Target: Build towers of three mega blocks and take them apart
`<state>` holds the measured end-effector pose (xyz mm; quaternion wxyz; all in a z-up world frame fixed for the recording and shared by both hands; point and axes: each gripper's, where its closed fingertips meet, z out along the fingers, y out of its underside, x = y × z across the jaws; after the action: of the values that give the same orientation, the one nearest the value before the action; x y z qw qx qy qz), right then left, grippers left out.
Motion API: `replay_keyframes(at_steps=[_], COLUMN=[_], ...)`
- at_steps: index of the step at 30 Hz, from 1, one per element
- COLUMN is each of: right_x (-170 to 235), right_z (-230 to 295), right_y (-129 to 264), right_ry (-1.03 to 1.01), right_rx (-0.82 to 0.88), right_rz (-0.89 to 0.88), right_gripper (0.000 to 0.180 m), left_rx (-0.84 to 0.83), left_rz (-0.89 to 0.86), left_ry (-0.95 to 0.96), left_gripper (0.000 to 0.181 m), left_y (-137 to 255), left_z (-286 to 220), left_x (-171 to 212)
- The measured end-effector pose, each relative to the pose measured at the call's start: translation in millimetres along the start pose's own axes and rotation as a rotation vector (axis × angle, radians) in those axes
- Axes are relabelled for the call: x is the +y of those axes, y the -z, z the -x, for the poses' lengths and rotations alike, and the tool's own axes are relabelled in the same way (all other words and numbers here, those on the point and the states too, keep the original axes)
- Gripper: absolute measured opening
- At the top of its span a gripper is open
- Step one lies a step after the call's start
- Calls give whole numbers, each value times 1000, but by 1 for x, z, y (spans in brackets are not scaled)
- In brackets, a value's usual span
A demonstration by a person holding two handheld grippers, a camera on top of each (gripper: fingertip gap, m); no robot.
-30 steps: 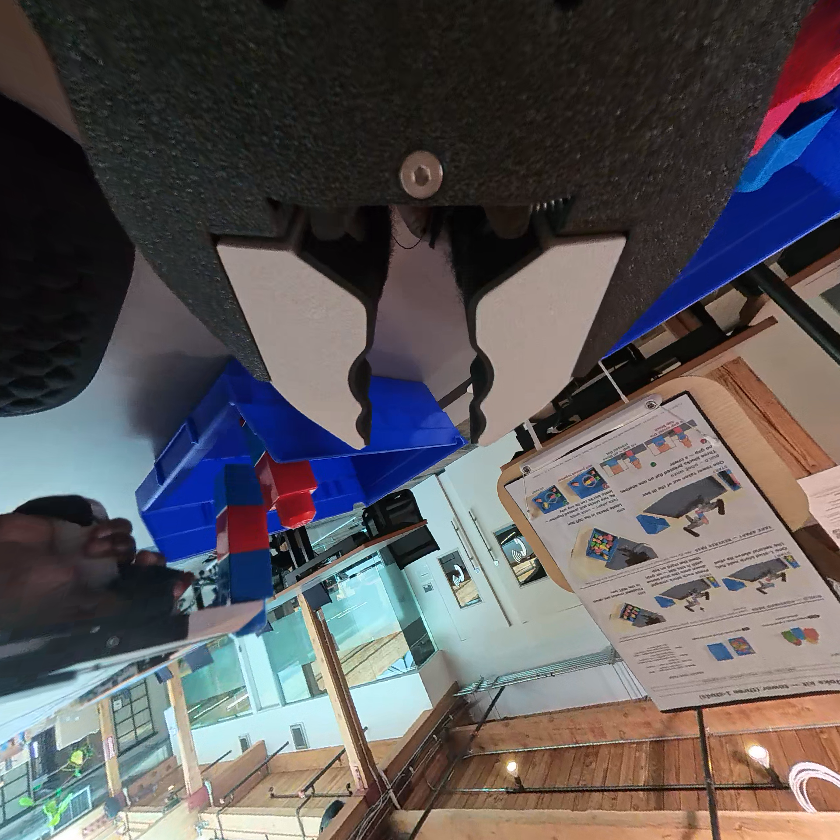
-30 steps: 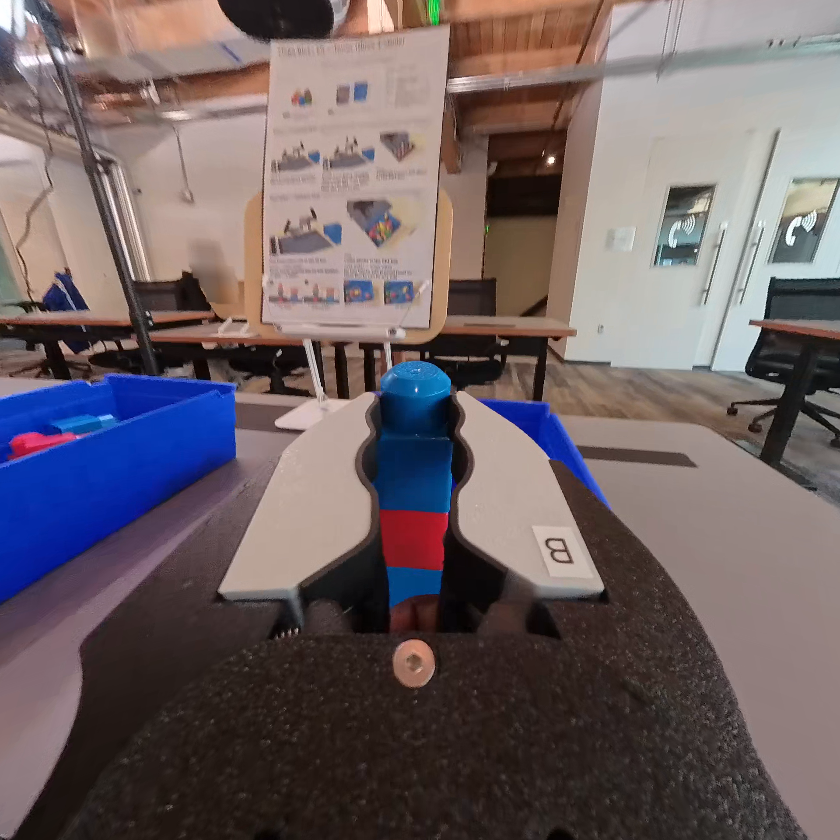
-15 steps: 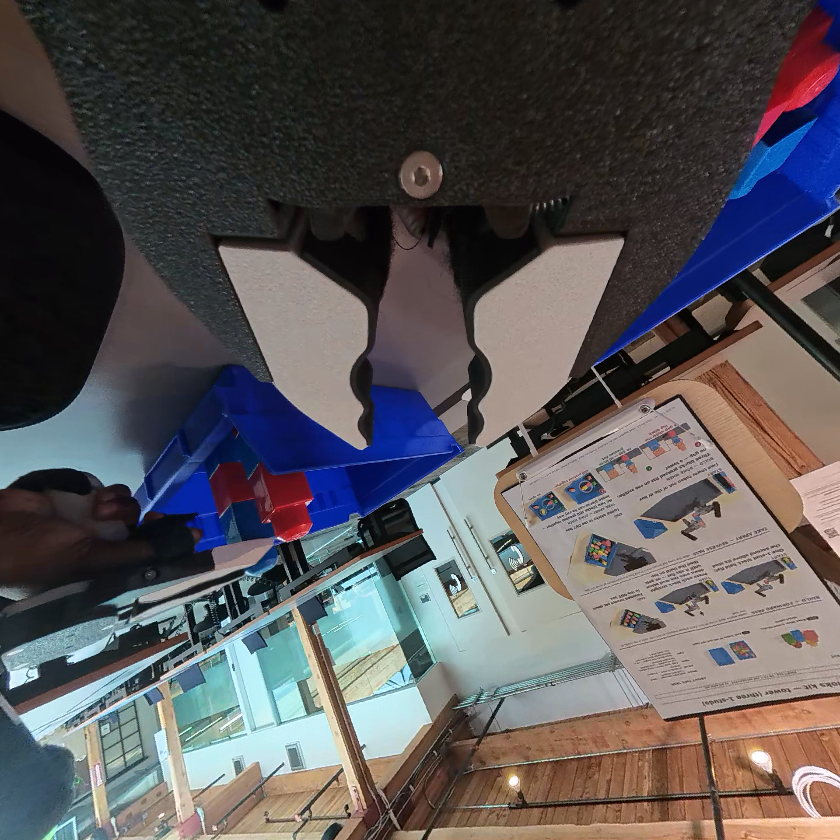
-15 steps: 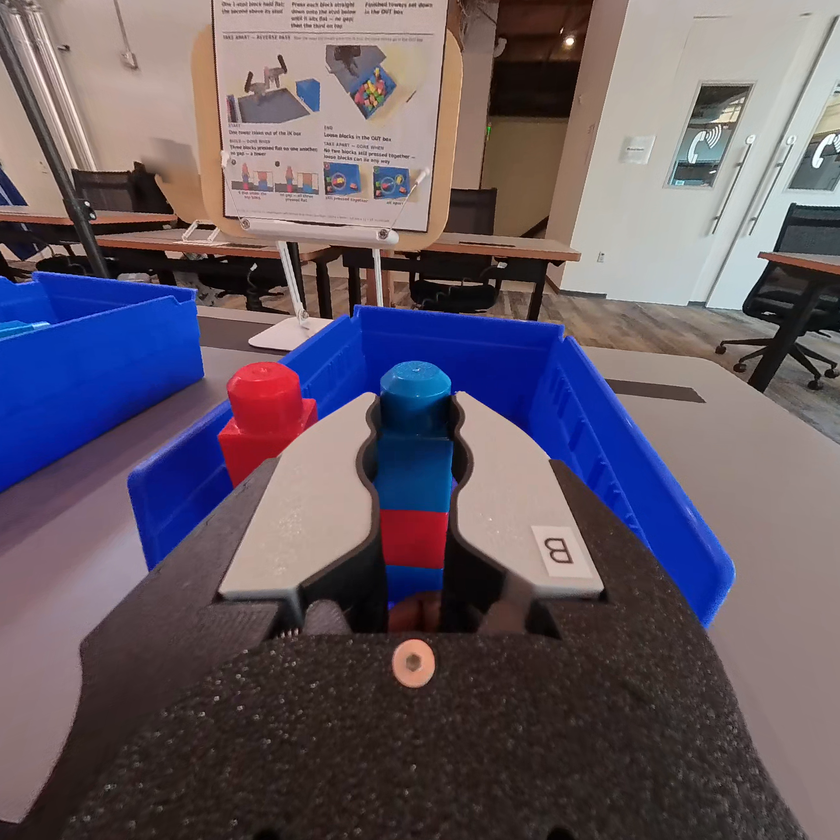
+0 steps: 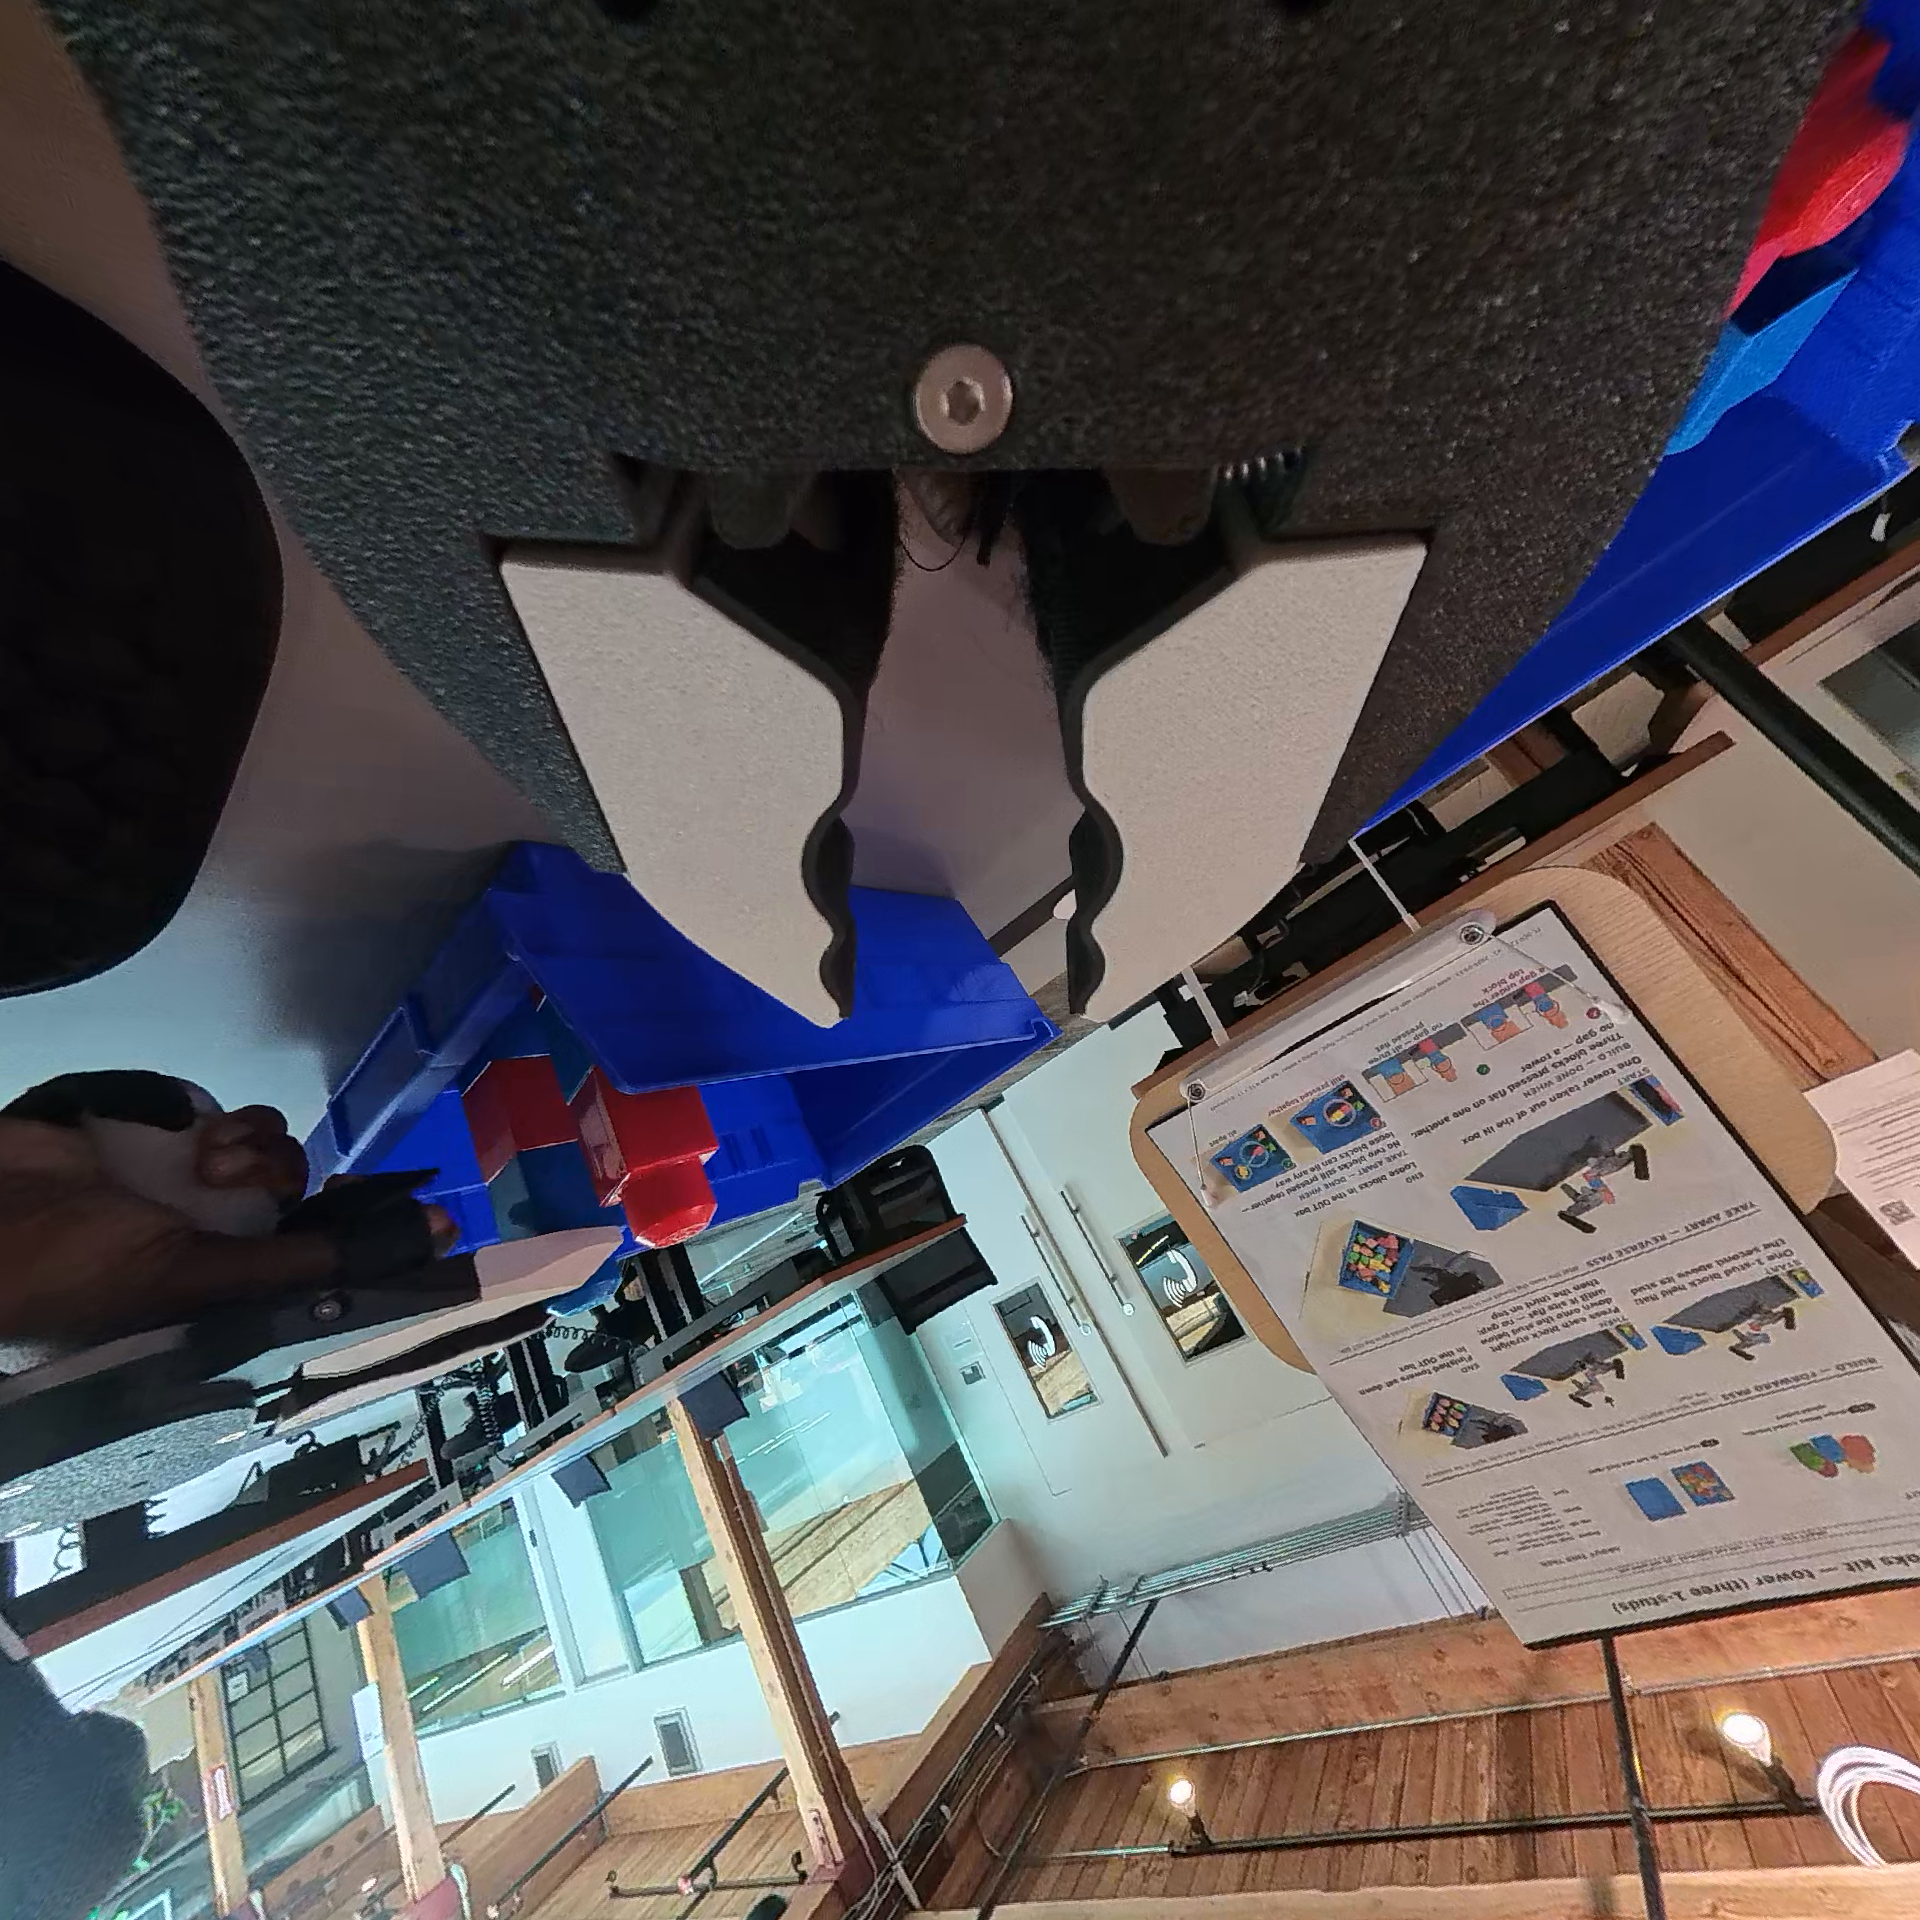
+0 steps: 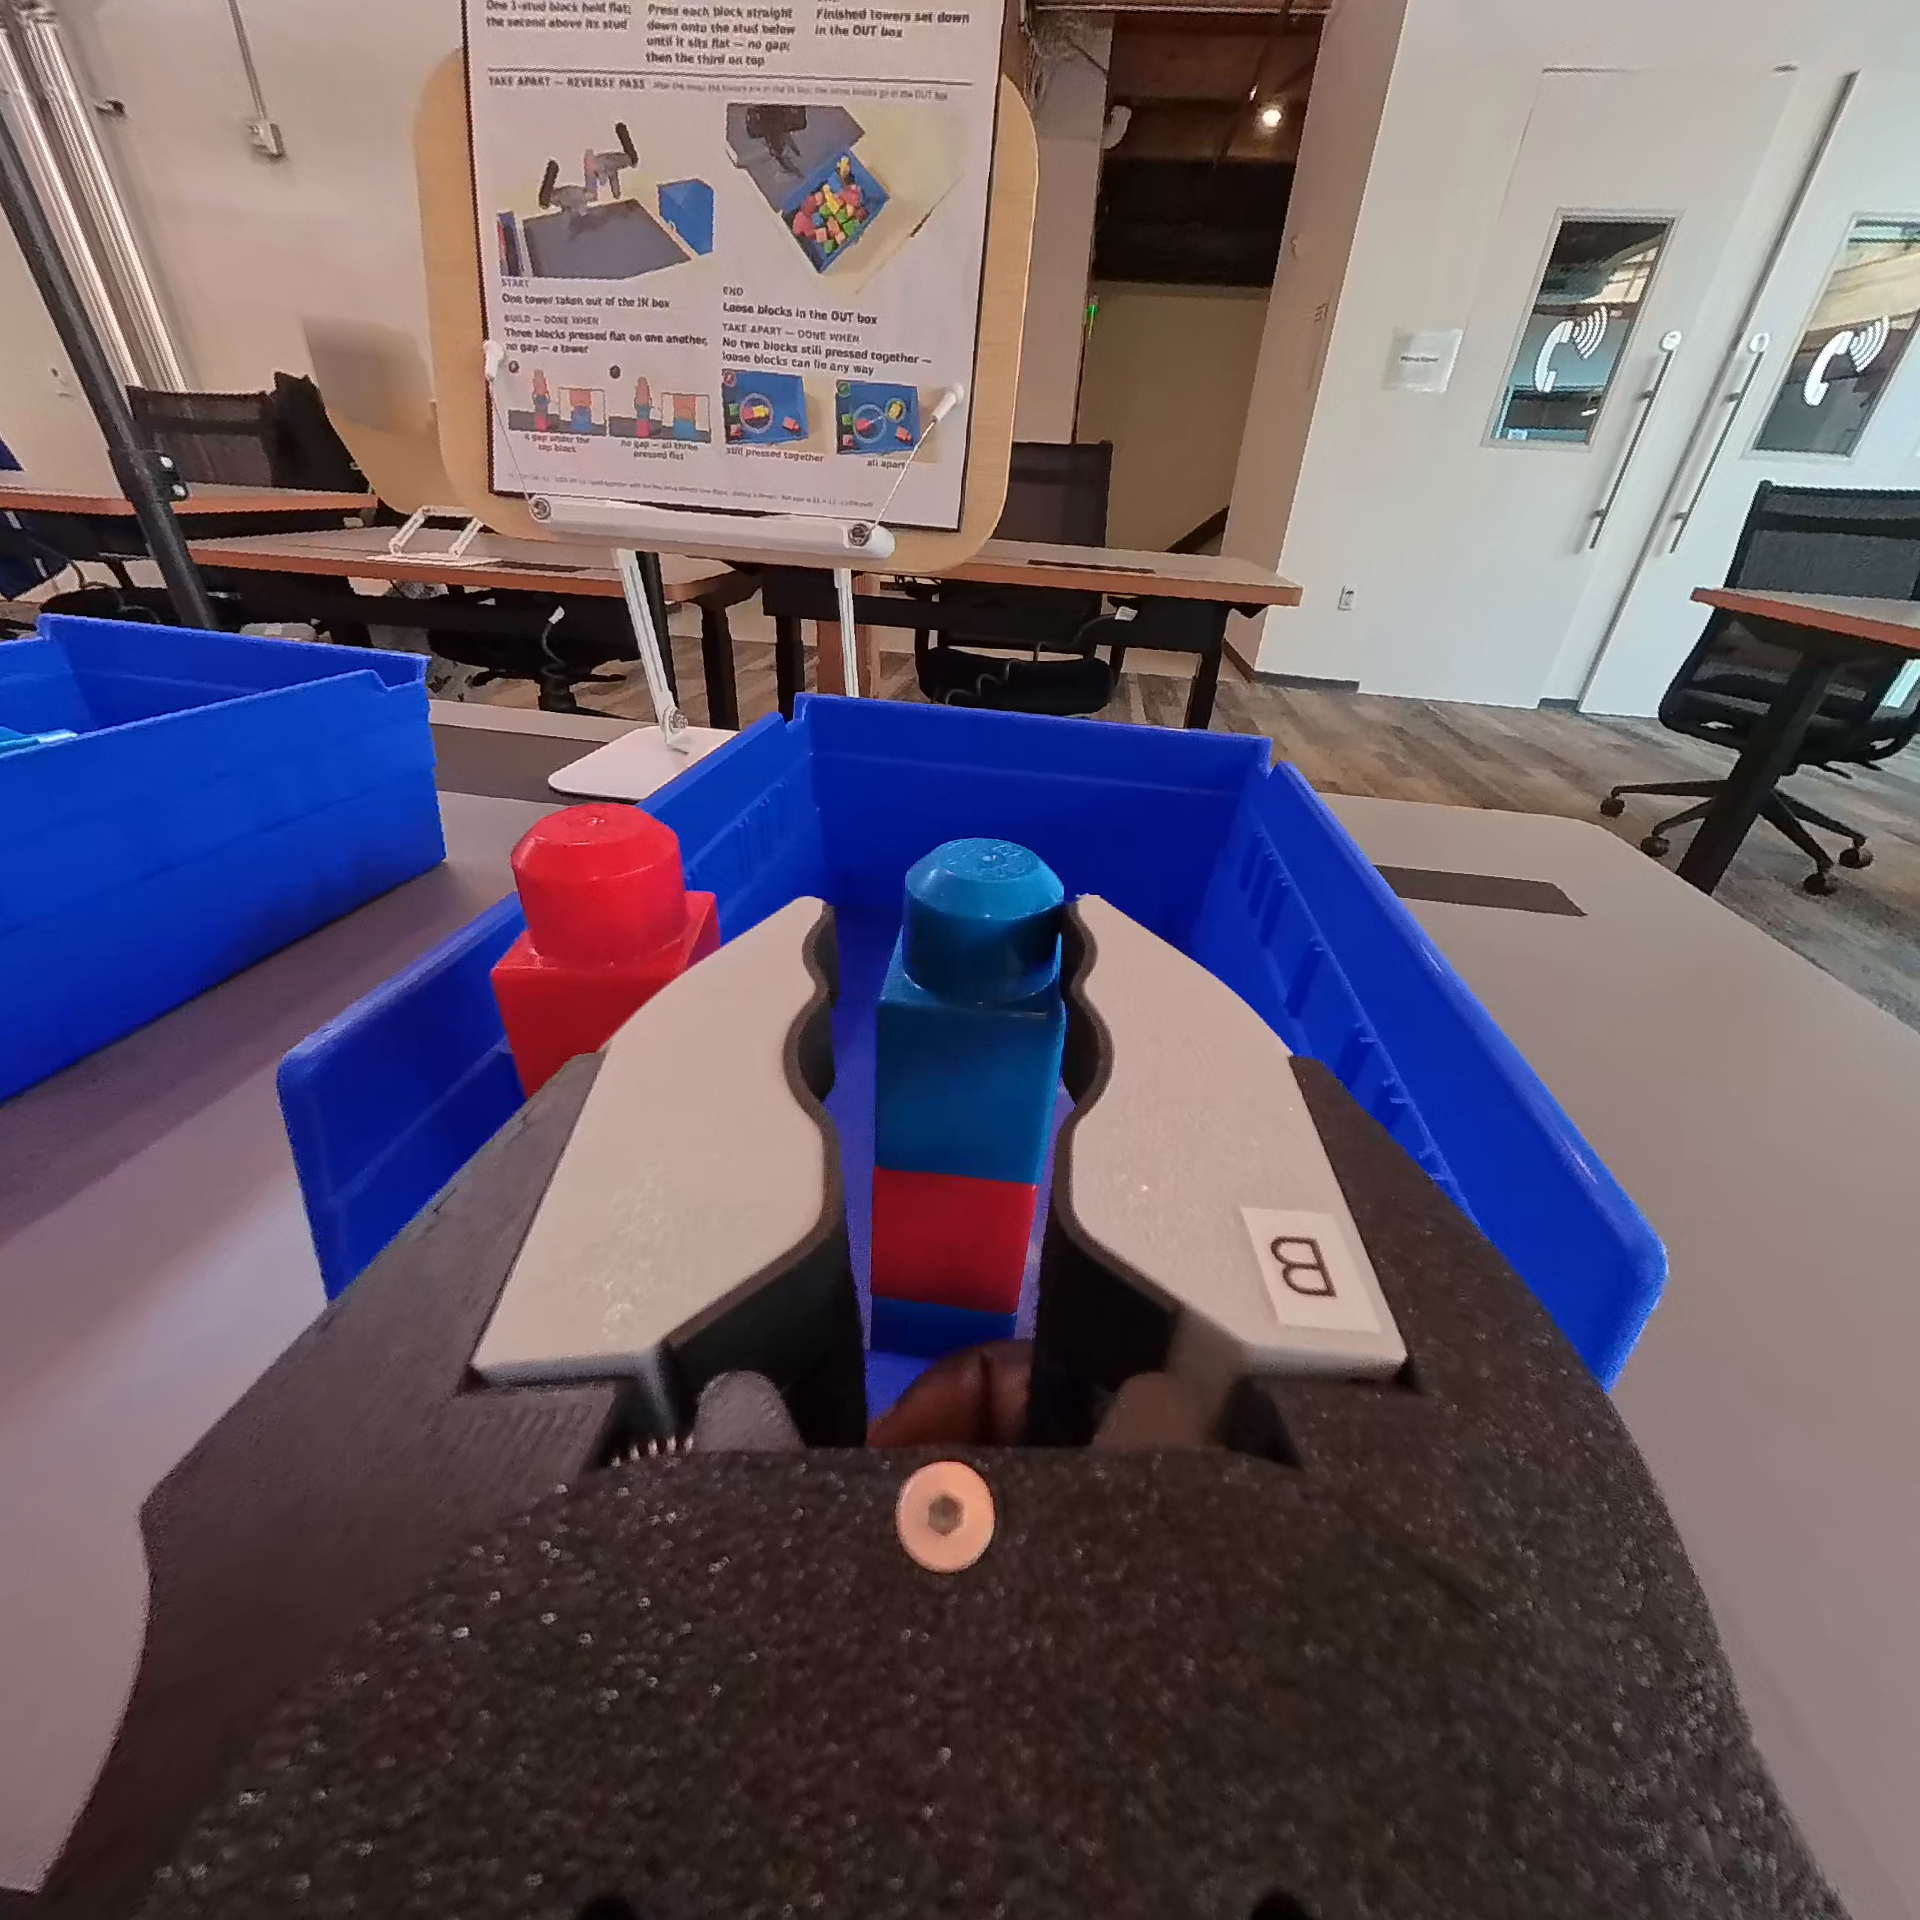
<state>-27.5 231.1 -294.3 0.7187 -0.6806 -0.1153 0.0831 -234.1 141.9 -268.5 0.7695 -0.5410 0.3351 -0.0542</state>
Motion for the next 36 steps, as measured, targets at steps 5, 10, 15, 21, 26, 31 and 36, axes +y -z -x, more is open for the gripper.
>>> replay_keyframes(at_steps=[5,10,15,21,26,31,36], right_x=[-18,-47,-66,-64,-76,-30,18], right_z=[-6,-7,-17,-4,65,168,198], right_y=[9,32,57,55,55,68,74], right_ry=[1,11,57,105,44,251,343], right_rx=[49,96,180,122,-214,-719,-949], right_rz=[-111,-298,-483,-465,-377,-262,-27], right_gripper=[49,47,26,0,1,4,3], left_rx=[-1,-3,-17,-48,-82,-102,-101], left_rz=[2,3,-7,-36,-30,-33,-30], left_ry=[-2,-1,-1,56,130,177,158], left_gripper=[38,38,38,35,25,27,28], left_y=[0,-1,0,3,5,5,4], left_z=[0,0,2,10,19,25,24], left_x=[1,1,0,-5,-3,-1,-1])
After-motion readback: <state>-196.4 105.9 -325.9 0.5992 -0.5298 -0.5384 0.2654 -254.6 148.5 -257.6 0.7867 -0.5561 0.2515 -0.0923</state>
